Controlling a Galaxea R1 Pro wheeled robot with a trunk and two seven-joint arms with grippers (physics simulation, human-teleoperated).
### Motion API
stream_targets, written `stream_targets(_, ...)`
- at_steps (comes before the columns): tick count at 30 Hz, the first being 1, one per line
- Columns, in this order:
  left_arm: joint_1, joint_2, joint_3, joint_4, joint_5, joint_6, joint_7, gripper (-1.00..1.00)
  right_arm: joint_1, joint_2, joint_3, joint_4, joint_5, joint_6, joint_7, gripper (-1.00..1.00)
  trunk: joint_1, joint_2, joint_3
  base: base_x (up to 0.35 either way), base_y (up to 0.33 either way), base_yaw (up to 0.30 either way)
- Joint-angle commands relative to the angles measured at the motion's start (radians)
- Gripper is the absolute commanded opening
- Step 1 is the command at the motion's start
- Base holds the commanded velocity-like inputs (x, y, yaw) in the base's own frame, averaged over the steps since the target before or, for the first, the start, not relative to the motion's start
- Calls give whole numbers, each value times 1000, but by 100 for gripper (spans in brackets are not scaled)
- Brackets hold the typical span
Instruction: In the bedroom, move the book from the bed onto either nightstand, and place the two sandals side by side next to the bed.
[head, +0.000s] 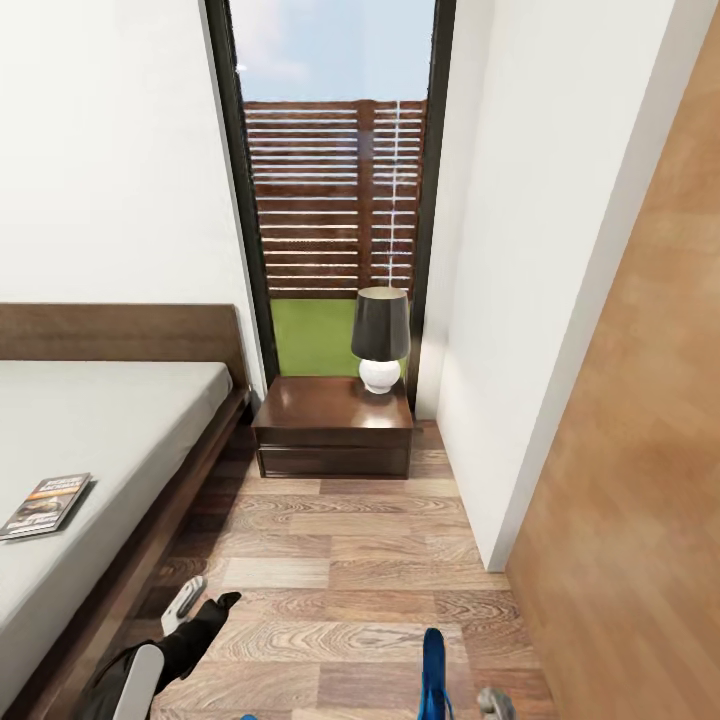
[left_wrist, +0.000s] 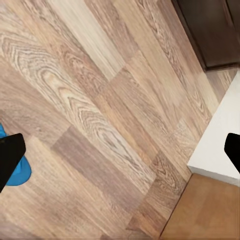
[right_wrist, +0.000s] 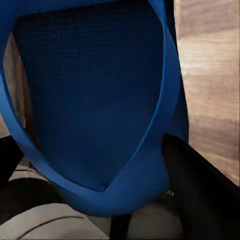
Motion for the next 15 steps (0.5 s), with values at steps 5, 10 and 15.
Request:
stream_targets(5,-1,-12,4,-1,2,7,-2,100,-3,17,-19,-290,-8,108,-73,-100,0,0,-1,0,0,0)
stream_targets(10,-1,-24,2,-1,2,8,-2,100,-3,19,-293,-499,-15,208,-87,-100,8,-14,-7,0,0,0)
stream_targets(15,-1,-29,-1,1,2,9,-3,100,-3,19,-358,-513,-12,219,-88,-100,27,-49,-23,0,0,0)
